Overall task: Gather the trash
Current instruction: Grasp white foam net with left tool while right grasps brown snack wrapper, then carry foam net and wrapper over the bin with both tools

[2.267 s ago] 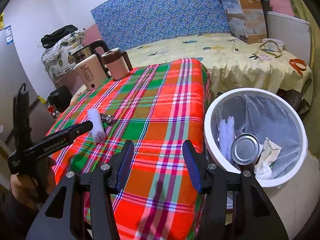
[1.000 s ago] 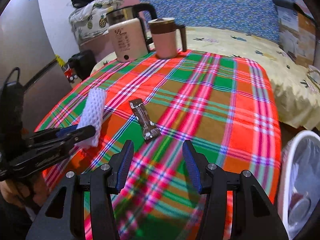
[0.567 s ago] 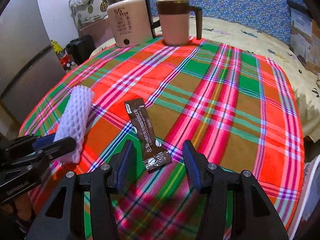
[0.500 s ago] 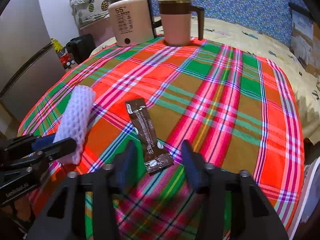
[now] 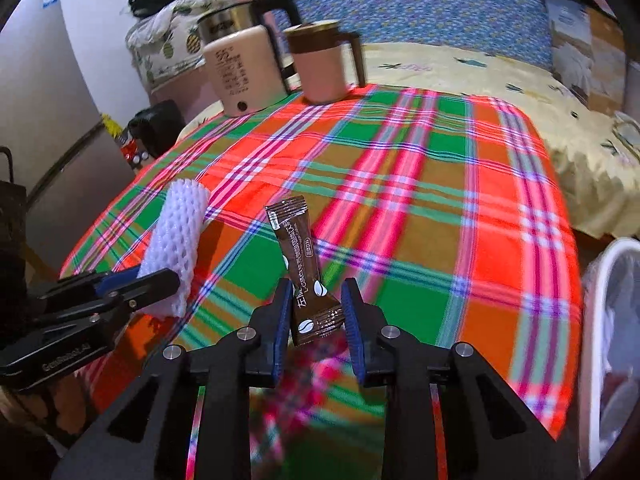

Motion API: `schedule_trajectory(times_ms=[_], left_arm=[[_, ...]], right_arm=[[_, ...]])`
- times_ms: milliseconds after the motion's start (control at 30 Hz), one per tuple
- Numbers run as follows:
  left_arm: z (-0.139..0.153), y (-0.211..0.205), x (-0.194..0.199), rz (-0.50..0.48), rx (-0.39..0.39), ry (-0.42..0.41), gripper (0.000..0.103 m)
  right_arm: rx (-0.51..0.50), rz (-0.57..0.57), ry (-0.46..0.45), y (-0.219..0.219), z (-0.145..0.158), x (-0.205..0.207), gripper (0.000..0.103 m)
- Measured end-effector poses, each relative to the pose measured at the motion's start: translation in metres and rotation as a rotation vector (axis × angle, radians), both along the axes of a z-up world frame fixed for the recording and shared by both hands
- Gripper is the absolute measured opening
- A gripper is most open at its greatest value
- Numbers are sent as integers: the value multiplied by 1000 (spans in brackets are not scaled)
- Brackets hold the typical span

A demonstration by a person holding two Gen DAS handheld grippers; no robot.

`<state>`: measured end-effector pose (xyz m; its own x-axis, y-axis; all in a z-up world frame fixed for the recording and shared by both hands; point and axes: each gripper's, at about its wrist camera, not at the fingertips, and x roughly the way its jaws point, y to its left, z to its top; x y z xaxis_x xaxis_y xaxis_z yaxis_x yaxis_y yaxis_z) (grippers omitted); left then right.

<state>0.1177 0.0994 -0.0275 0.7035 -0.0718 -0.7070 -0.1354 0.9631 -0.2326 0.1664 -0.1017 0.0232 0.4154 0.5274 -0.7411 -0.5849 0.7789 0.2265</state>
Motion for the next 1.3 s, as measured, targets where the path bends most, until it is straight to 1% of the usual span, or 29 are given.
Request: schedule_trajectory(times_ms=[267, 700, 1000, 1300], left_arm=[[9, -37, -4, -75, 11, -10, 25], [26, -94, -5, -181, 25, -37, 25], [32, -135, 2, -265, 40, -43, 25], [36, -172, 14, -350, 50, -50, 25]], right_arm=[[25, -102, -18, -44, 10, -16, 27], [42, -209, -60, -89, 22, -31, 27], [56, -287, -81, -123, 26, -34, 27], [63, -390, -86, -164, 26, -34, 27]])
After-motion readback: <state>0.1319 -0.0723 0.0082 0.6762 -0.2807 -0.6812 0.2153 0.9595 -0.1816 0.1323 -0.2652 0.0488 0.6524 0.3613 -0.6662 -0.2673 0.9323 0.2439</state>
